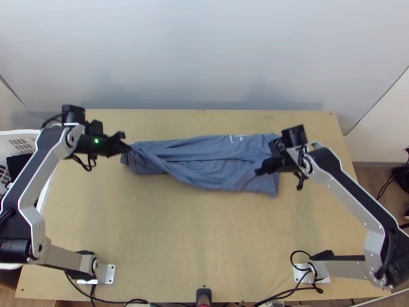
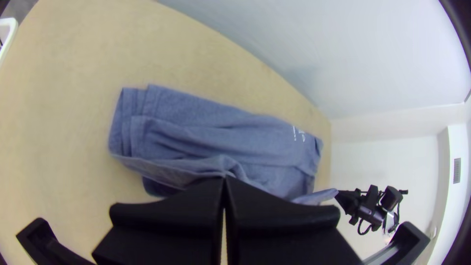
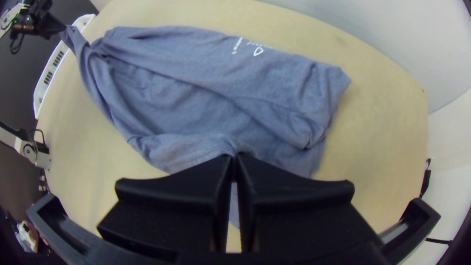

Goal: Fold the t-shirt

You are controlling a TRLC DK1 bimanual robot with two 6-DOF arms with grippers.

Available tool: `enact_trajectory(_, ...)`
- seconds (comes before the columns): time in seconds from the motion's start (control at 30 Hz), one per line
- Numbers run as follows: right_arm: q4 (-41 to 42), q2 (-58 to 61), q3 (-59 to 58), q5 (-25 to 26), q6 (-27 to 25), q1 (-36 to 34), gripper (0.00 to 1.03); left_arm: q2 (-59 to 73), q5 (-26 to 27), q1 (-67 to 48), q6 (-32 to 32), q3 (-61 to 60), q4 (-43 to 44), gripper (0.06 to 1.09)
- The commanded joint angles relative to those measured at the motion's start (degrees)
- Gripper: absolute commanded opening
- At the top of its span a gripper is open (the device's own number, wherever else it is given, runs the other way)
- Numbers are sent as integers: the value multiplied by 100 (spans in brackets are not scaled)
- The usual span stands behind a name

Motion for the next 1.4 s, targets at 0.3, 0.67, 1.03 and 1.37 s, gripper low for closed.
enact_trajectory(0.3, 208, 1566, 1904, -3, -158, -918, 3, 1670, -95, 313, -77, 1698, -185, 9)
enact_trajectory(0.67, 287, 2919, 2871, 32, -343, -1366, 3, 2760, -412, 287, -139, 2164, -71, 9)
enact_trajectory(1.03, 305, 3754, 3802, 102, -730, -1384, 3, 3165, -543, 296, -69, 2489, -36, 9)
enact_trajectory(1.37, 296, 3965, 3319, 208, -1029, -1419, 3, 3217, -570, 331, 160, 2251, -44, 9)
